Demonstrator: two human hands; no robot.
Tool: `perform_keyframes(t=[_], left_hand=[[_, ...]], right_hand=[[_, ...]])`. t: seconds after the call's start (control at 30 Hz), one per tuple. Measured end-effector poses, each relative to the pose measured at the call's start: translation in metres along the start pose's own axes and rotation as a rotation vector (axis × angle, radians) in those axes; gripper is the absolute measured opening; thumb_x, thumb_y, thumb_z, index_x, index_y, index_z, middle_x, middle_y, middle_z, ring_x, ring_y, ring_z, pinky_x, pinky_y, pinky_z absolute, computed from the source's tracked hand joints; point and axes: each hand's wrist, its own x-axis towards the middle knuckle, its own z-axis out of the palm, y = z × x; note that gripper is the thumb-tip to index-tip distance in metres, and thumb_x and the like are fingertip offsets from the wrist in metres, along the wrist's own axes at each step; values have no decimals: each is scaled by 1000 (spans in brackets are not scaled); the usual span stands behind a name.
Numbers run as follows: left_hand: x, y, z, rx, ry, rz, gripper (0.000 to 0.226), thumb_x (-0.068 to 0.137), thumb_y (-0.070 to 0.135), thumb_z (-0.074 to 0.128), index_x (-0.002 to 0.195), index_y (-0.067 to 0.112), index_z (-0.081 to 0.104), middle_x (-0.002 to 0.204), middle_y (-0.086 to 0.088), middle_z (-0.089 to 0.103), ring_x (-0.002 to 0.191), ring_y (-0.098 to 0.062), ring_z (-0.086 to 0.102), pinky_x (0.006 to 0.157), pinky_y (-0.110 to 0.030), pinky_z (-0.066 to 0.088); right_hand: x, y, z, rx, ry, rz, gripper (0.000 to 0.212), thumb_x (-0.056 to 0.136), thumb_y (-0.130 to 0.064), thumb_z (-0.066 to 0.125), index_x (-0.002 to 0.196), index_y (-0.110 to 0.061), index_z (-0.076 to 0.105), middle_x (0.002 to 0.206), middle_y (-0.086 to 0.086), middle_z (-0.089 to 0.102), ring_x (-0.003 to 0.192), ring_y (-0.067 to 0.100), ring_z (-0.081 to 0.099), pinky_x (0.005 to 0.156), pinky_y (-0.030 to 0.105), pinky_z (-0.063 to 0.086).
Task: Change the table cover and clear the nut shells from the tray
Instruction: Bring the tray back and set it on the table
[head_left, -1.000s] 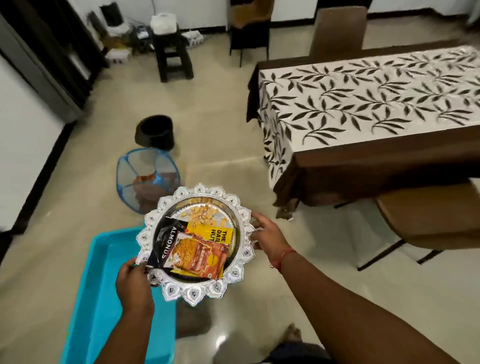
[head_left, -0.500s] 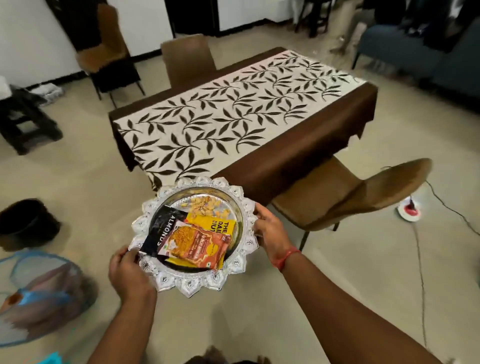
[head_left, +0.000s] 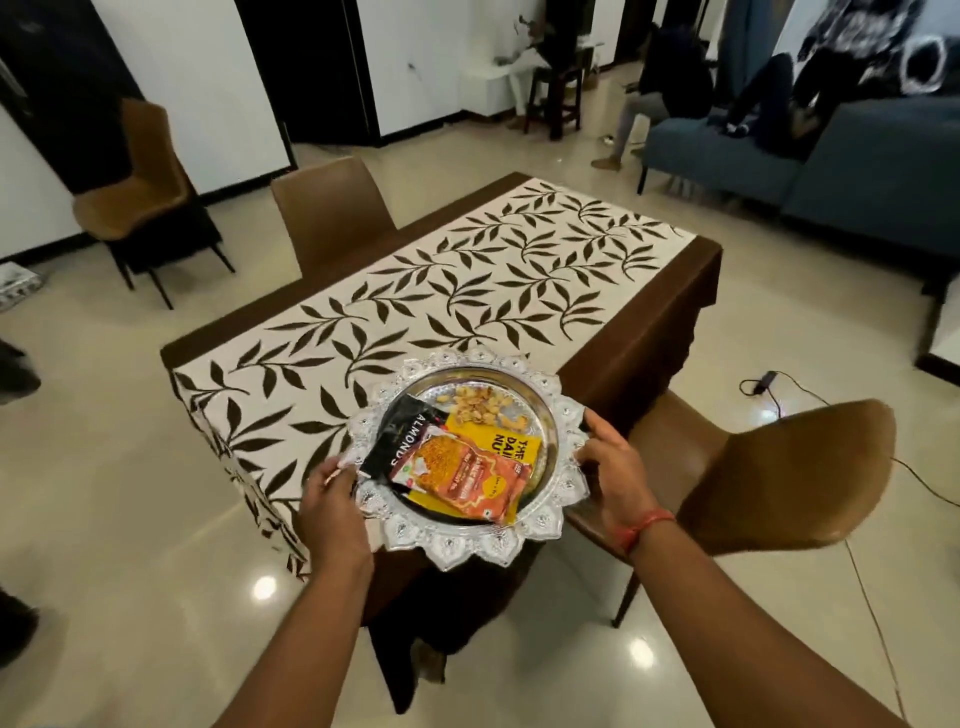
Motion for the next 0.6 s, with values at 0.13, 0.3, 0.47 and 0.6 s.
perform_keyframes(t=[0.13, 0.3, 0.47, 0.6], left_hand=[[49, 15, 31, 43, -140, -21, 15, 85, 28, 65, 95, 37, 71, 101, -3, 75, 98, -24, 71, 83, -43, 58], [101, 19, 80, 70, -218, -2, 19, 91, 24, 64, 104, 37, 71, 110, -2, 73, 102, -19, 71, 87, -38, 56], [157, 20, 151, 124, -237, 10, 23, 94, 25, 62, 114, 35, 67, 109, 2, 74, 101, -18, 71, 86, -39, 57], [202, 26, 220, 224, -200, -4, 24, 95, 27, 60, 115, 39, 65, 112, 6, 72, 105, -16, 68, 95, -47, 54]], right_hand=[[48, -13, 19, -29, 61, -24, 58, 81, 7, 45, 127, -24, 65, 119, 3, 71, 108, 20, 68, 89, 34, 56], [120, -26, 19, -42, 93, 18, 60, 81, 6, 45, 133, -22, 61, 122, 3, 70, 113, 26, 64, 101, 43, 50], [228, -40, 10, -47, 57, 41, 60, 80, 5, 45, 127, -27, 66, 123, 3, 69, 111, 24, 61, 99, 45, 48], [321, -61, 3, -50, 4, 78, 62, 79, 4, 45, 124, -32, 66, 123, 1, 69, 106, 19, 63, 90, 43, 53]])
